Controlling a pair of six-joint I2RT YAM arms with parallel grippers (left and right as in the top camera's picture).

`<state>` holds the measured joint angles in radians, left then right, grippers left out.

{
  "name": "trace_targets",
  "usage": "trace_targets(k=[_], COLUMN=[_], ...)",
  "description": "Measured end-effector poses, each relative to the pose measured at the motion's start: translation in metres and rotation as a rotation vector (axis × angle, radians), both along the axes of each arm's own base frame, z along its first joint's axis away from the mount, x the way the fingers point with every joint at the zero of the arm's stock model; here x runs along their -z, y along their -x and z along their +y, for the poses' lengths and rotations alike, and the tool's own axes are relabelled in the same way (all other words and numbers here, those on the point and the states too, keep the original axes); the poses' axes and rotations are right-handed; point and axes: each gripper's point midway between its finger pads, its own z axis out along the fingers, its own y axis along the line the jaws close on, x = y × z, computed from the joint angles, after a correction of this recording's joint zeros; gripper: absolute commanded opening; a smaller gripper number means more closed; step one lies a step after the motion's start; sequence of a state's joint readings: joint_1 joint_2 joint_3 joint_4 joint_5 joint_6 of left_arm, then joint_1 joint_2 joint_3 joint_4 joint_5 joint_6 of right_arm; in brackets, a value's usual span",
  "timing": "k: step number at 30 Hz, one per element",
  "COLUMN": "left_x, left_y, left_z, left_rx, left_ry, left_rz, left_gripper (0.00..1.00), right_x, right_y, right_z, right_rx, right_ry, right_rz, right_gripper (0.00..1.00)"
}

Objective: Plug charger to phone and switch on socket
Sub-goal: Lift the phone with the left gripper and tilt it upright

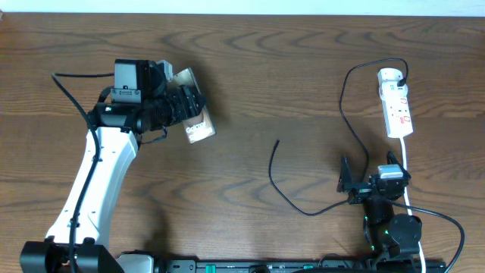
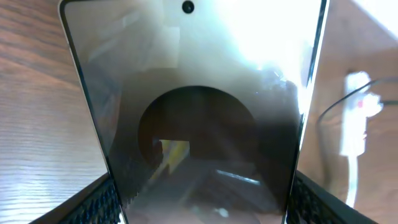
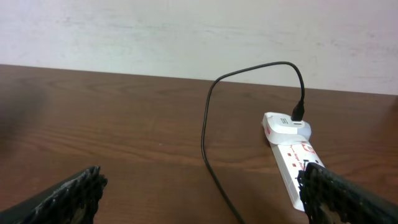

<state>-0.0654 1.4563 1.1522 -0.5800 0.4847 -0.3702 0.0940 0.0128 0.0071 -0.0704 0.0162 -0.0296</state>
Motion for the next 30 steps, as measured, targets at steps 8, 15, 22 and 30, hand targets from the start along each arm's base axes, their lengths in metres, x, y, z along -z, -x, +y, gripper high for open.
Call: trace_targets(k=[8, 15, 22, 30], left_x=[-0.022, -0.048, -0.060, -0.068], left_y=[-0.016, -0.028, -0.024, -0.019], left_z=[0.004, 0.018, 0.027, 0.024], left_rx=[-0.171, -0.271, -0.359, -0.444], left_ry=[0.251, 0.486, 0.674, 0.834], left_rz=[0.043, 0.070, 0.186, 0.338], left_gripper=[0.07, 0.08, 0.07, 0.07], right_x=[0.000, 0.000, 0.000, 0.000], right_y=[0.000, 0.000, 0.000, 0.000], right_z=[0.000, 0.000, 0.000, 0.000], right_rx=[0.000, 0.000, 0.000, 0.000], right_ry=[0.000, 0.000, 0.000, 0.000], right_rz=[0.000, 0.000, 0.000, 0.000], right_gripper=[0.99, 0.99, 0.99, 0.99])
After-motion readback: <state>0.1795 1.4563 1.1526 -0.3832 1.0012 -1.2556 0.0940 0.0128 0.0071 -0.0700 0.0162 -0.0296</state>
